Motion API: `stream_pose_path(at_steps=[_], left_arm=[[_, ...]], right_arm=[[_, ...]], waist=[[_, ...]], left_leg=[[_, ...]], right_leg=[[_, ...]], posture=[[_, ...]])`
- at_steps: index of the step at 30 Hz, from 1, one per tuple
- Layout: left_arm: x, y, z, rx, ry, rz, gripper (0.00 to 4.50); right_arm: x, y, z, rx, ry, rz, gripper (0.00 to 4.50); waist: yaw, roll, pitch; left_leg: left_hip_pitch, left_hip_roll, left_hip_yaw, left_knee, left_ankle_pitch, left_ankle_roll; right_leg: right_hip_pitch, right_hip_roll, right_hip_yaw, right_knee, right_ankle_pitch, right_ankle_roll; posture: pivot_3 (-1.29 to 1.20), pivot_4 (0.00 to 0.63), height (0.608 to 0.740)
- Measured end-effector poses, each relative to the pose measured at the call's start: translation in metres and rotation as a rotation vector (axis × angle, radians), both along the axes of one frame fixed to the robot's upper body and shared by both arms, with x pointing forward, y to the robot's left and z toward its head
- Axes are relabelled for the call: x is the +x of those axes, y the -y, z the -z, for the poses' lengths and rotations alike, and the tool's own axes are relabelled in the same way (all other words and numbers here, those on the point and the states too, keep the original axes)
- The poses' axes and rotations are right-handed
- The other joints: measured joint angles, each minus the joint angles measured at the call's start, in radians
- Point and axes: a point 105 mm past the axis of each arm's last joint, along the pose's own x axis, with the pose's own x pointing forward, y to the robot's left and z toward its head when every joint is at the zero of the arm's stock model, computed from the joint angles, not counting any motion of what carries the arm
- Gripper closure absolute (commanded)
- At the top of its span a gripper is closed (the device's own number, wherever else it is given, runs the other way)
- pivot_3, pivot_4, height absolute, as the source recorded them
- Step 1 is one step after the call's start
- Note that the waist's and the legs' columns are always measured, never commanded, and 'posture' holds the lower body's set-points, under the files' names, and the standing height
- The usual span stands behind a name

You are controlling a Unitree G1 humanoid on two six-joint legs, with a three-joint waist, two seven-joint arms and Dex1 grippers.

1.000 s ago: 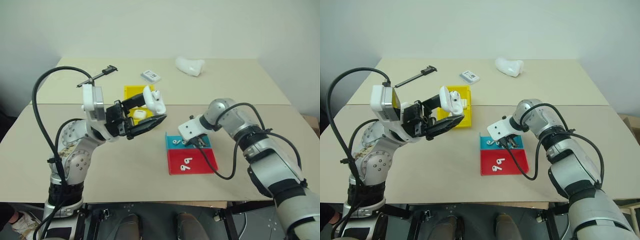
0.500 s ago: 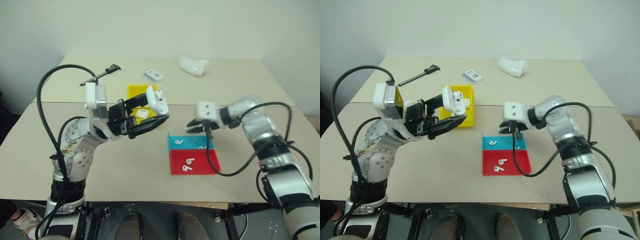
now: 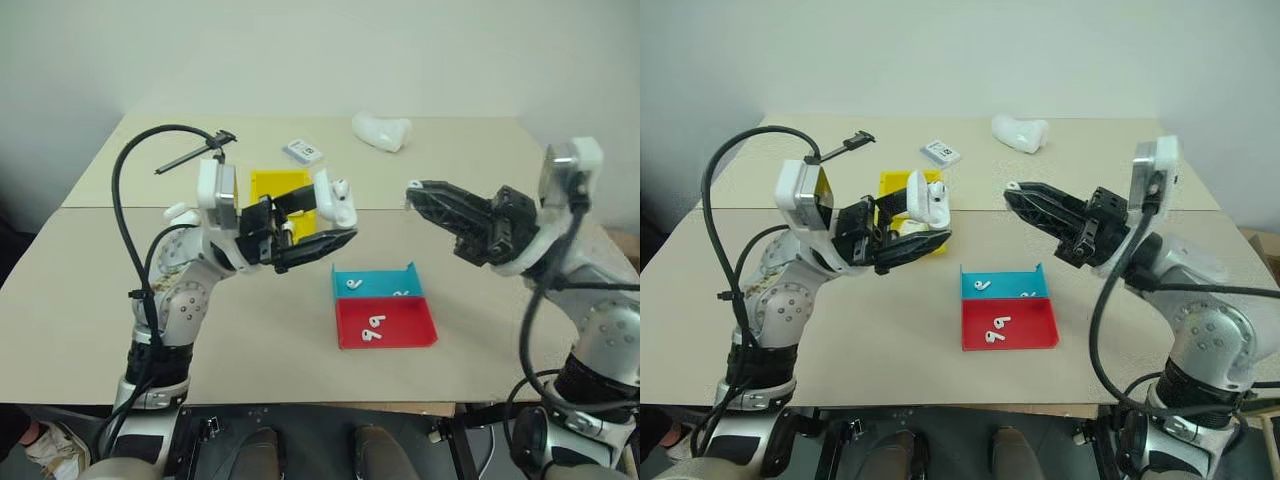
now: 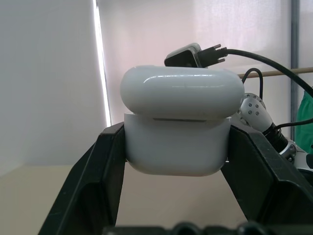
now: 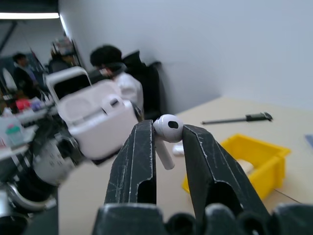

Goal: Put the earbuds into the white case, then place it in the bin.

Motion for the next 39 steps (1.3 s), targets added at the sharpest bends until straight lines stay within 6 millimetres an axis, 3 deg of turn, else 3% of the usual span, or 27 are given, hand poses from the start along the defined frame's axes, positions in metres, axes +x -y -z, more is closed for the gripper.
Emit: stream_pose_path(at_steps=[7,20,28,37,39], left_arm=[[0.0,0.008,0.002,-0.003,-0.019,0.038,1.7],[0.002,0.01,0.001,-0.005,-0.026,0.053,1.7],[0.004,0.012,0.004,0.002,-0.038,0.059,1.7],[0.004,0.012,0.002,0.002,-0.03,0.061,1.7],[0.004,0.011,0.003,0.008,-0.03,0.054,1.7]], right_arm=[[-0.019,-0.029,-0.005,0.022,-0.033,-0.093,3.88],[-0.022,-0.038,0.002,-0.045,-0.03,-0.067,3.88],[-0.018,-0.031,0.014,-0.117,-0.004,-0.014,1.2],[-0.022,-0.027,0.016,-0.145,0.02,-0.027,1.2],[-0.022,-0.022,0.015,-0.146,0.028,-0.012,1.71]], waist=[[-0.001,0.0,0.0],[-0.001,0.0,0.0],[0.001,0.0,0.0],[0.002,0.0,0.0],[0.002,0.0,0.0]], left_leg=[[-0.001,0.0,-0.001,0.0,0.0,0.0],[-0.002,0.0,-0.002,0.0,0.0,0.0],[-0.002,0.0,-0.002,0.0,0.0,0.0],[-0.002,0.0,-0.002,0.0,0.0,0.0],[-0.002,0.0,-0.002,0.0,0.0,0.0]], right_leg=[[0.0,0.0,0.0,-0.001,0.0,0.0],[0.0,0.0,-0.001,-0.001,0.0,0.001],[0.0,0.0,-0.001,-0.002,0.0,0.001],[0.0,0.0,-0.001,-0.002,-0.001,0.001],[0.0,0.0,-0.001,-0.002,-0.001,0.001]], posture=[[0.0,0.15,0.74],[0.0,0.15,0.74],[0.0,0.15,0.74],[0.0,0.15,0.74],[0.0,0.15,0.74]])
